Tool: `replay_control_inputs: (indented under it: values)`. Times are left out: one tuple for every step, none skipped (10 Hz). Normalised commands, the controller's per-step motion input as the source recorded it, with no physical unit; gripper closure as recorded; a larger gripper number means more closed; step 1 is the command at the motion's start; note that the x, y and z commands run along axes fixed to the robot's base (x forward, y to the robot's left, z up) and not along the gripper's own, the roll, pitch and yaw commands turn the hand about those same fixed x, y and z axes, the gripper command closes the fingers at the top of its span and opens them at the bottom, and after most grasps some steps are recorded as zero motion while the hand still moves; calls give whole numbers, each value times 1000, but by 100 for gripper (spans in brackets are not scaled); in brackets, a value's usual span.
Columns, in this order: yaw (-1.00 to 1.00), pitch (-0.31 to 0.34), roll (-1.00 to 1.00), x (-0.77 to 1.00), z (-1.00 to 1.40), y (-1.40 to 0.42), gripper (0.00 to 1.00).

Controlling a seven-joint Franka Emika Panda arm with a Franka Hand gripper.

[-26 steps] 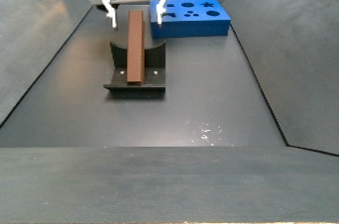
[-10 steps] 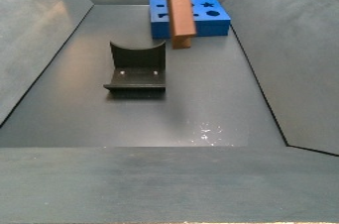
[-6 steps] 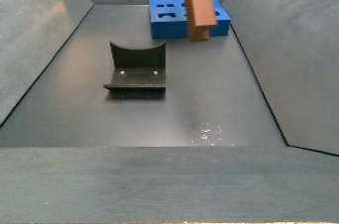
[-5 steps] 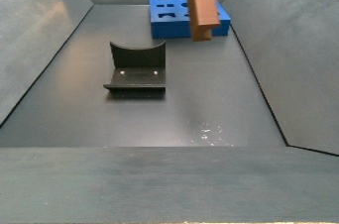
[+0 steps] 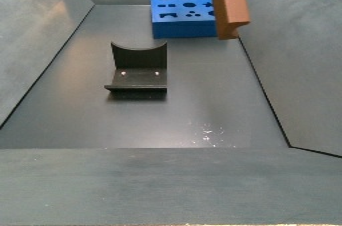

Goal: Pick up the arch object. Move up. Place the arch object on the fixture. Regrasp the arch object. Rotate the arch object. Move to above the board. Insert the arch object.
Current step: Rotate the arch object.

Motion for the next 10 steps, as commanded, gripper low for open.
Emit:
replay_control_inputs:
  values:
    - [-69,-59,-168,-346,50,38,100]
    - [-73,-62,-170,-191,48,35,100]
    - [-534,-122,-1000,0,0,0,100]
    - [-536,-107,-1000,61,9,23,100]
    - [-540,-95,-1000,16,37,46,100]
    - [-556,-72,-1000,-64,48,31,100]
    - [-567,-49,-1000,-73,41,21,100]
    - [-577,-7,-1000,-61,37,31,100]
    - [-582,15,-1000,-52,33,22,100]
    - [-579,51,-1000,-42,31,20,100]
